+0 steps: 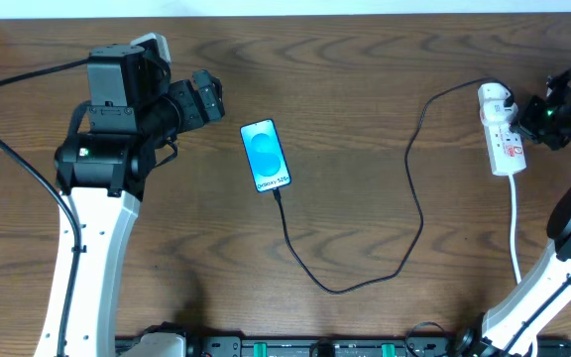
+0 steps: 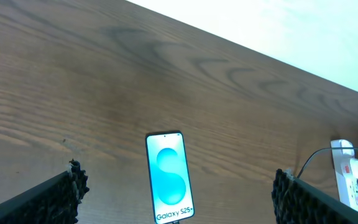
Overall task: Plug charger to phone and switch on socket
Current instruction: 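Lift the right gripper away from the power strip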
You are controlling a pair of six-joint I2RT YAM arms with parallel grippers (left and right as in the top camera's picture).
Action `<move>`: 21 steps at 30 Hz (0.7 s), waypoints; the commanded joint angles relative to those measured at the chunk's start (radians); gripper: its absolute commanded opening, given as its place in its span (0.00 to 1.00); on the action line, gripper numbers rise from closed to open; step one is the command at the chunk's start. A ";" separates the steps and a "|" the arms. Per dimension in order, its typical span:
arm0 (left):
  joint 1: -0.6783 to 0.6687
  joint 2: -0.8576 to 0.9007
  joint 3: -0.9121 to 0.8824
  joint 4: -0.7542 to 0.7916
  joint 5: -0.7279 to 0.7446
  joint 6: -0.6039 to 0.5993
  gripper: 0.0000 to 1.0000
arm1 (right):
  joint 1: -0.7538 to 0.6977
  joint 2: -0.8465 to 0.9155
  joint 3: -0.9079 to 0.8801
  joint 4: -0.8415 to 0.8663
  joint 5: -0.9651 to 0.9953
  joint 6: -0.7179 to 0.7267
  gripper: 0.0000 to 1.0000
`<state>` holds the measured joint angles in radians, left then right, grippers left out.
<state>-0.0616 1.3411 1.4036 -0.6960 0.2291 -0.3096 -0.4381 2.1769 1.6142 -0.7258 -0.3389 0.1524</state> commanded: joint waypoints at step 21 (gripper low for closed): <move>0.004 -0.009 0.008 0.000 -0.013 0.010 0.97 | -0.169 -0.250 0.082 -0.010 -0.270 0.034 0.02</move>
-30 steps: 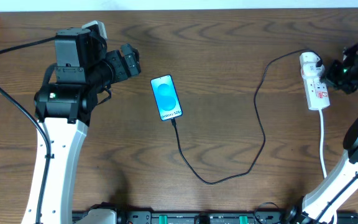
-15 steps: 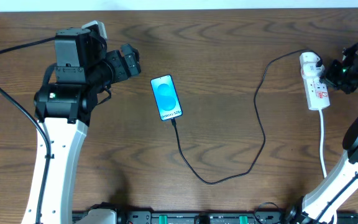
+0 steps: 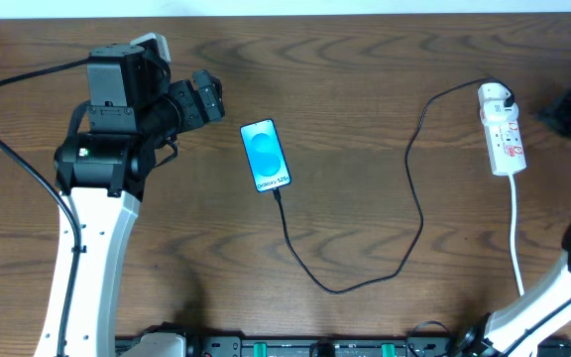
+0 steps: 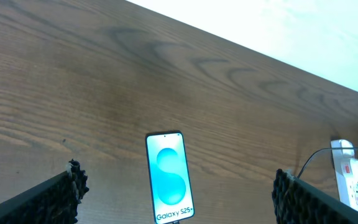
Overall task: Plug charger to phone and switch on socket
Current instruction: 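Lift the right gripper away from the power strip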
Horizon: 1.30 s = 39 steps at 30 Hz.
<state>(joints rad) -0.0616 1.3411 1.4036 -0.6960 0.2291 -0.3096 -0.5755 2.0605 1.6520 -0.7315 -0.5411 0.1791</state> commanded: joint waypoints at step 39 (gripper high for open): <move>0.004 -0.009 0.008 0.000 -0.013 0.010 0.98 | 0.661 -0.661 0.044 -0.503 0.225 -0.106 0.99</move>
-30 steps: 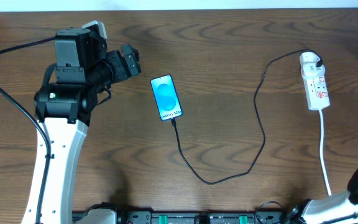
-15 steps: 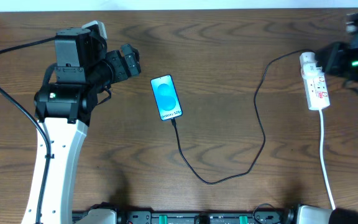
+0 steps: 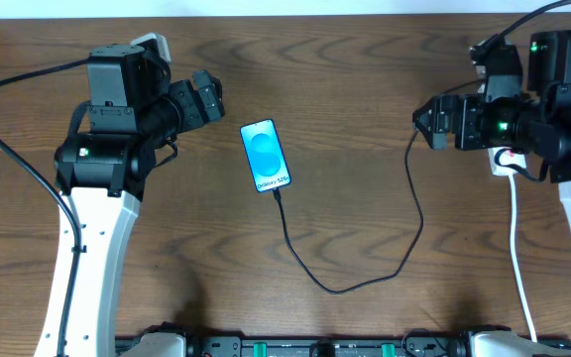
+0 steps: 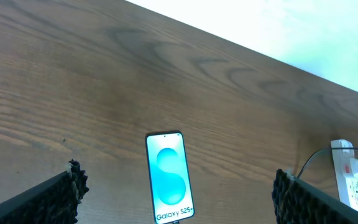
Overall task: Plug charger to phone and switch on socket
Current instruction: 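Lift the right gripper away from the power strip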
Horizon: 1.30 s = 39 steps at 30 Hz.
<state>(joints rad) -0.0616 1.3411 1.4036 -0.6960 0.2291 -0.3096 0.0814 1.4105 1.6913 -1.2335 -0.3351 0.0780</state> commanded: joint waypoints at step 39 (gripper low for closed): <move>0.004 -0.009 0.008 0.000 -0.013 0.010 0.98 | -0.050 -0.561 -0.811 0.826 0.232 -0.035 0.99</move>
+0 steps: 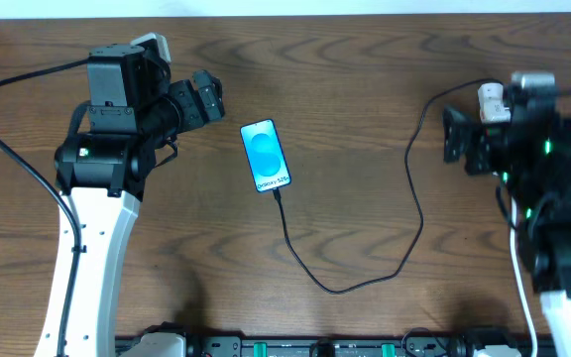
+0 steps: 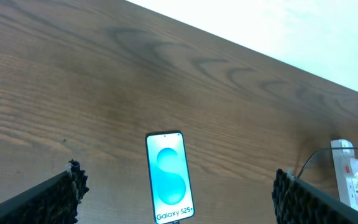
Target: Plug charger to phone and switch on socket
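Observation:
The phone (image 1: pixel 266 156) lies face up on the wooden table, its screen lit; the left wrist view shows it too (image 2: pixel 169 177). A black cable (image 1: pixel 350 286) runs from its lower end in a loop to a plug on the white power strip (image 1: pixel 493 96). The strip (image 2: pixel 347 176) shows a red switch. My left gripper (image 1: pixel 209 99) is open and hangs left of the phone, with nothing between its fingers (image 2: pixel 72 190). My right gripper (image 1: pixel 454 135) is blurred, just left of the strip. The right arm covers most of the strip from overhead.
The strip's white cord (image 1: pixel 529 327) runs toward the front edge on the right. The left arm's black cable (image 1: pixel 8 149) hangs over the left side. The table's far edge (image 1: pixel 295 12) meets a white surface.
My right arm has shifted toward the front right and now shows blurred. Its gripper is a little further right, nearer the strip. The left arm, phone and cable have not moved.
First my right gripper was at the right side of the power strip. Then it had drawn off to the table's right edge. Later the arm lay over the strip, gripper to its left; now it is nearer the front. The phone stayed cabled and the left arm still.

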You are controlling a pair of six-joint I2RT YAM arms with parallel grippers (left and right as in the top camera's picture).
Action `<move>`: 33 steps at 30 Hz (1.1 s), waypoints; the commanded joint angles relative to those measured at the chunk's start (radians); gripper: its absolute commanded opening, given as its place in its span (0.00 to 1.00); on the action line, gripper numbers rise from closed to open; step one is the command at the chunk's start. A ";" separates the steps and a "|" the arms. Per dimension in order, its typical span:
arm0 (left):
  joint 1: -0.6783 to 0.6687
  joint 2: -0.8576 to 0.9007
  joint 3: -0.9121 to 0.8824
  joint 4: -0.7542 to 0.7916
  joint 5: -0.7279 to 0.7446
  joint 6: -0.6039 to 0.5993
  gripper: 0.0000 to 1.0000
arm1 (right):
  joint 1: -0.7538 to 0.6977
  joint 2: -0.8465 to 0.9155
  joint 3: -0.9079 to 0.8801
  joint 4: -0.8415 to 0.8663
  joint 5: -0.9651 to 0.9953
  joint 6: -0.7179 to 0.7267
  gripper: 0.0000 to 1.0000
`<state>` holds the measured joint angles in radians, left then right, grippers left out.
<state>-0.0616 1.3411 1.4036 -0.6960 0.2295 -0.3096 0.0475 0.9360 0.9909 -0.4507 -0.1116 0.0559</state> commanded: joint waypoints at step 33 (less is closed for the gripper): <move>0.004 -0.009 0.008 0.000 -0.014 0.010 0.97 | -0.040 -0.932 -0.985 0.384 0.016 0.000 0.99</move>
<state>-0.0616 1.3411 1.4036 -0.6983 0.2291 -0.3096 0.0093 0.0292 0.0139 -0.0616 -0.1066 0.0559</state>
